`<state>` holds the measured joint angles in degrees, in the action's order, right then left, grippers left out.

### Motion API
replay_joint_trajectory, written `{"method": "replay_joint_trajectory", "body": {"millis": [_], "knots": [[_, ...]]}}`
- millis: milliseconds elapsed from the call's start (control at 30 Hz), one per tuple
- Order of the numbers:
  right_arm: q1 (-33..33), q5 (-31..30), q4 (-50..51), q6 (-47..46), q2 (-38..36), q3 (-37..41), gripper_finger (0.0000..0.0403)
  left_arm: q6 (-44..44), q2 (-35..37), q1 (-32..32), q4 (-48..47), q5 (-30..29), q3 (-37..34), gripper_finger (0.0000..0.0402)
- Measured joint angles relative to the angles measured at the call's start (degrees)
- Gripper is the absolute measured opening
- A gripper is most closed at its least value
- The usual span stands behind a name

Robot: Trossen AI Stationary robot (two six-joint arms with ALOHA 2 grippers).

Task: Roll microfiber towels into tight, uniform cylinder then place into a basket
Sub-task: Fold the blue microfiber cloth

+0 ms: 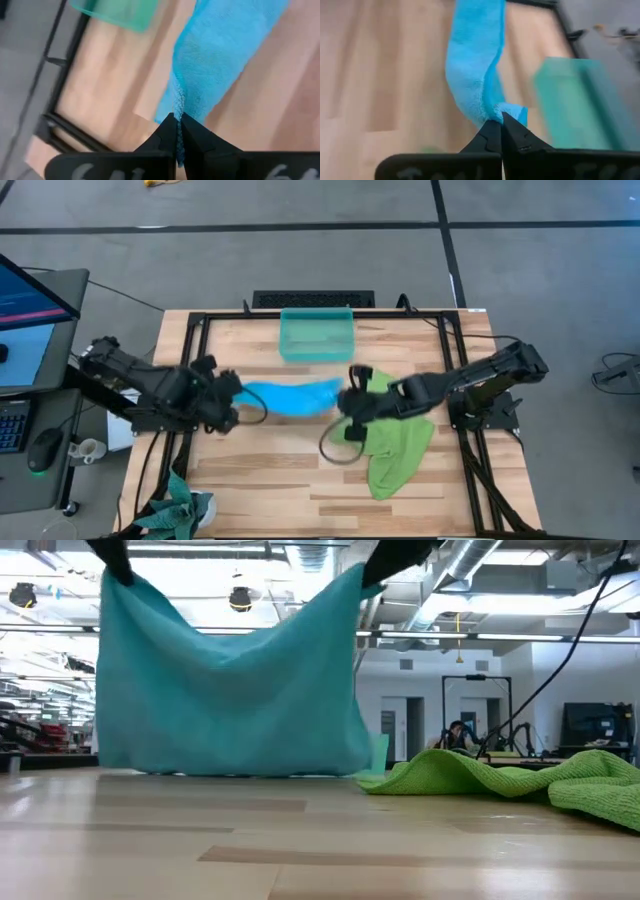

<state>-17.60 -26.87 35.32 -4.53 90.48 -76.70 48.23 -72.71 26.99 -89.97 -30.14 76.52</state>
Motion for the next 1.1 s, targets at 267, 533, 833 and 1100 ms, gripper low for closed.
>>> {"method": "replay_joint_trajectory", "body": {"millis": [267, 533, 833, 1100], "knots": [[-5.6, 0.1, 0.1, -3.7, 11.4, 0.1, 0.0008, 15.1, -8.5, 12.7, 0.0, 2.2, -3.3, 0.0000], [-11.3, 3.1, -0.1, -11.5, 15.9, 0.1, 0.0010, 21.3, -17.3, 18.9, 0.0, 10.6, -3.0, 0.0000], [-11.5, 2.3, 2.0, -13.4, 10.8, -3.2, 0.0010, 22.4, -17.9, 21.6, 0.0, 8.5, -1.2, 0.0000], [-10.0, 13.4, 8.3, -20.7, 8.2, -7.9, 0.0010, 22.3, -14.1, 22.2, 0.0, 4.2, 0.3, 0.0000]]}}
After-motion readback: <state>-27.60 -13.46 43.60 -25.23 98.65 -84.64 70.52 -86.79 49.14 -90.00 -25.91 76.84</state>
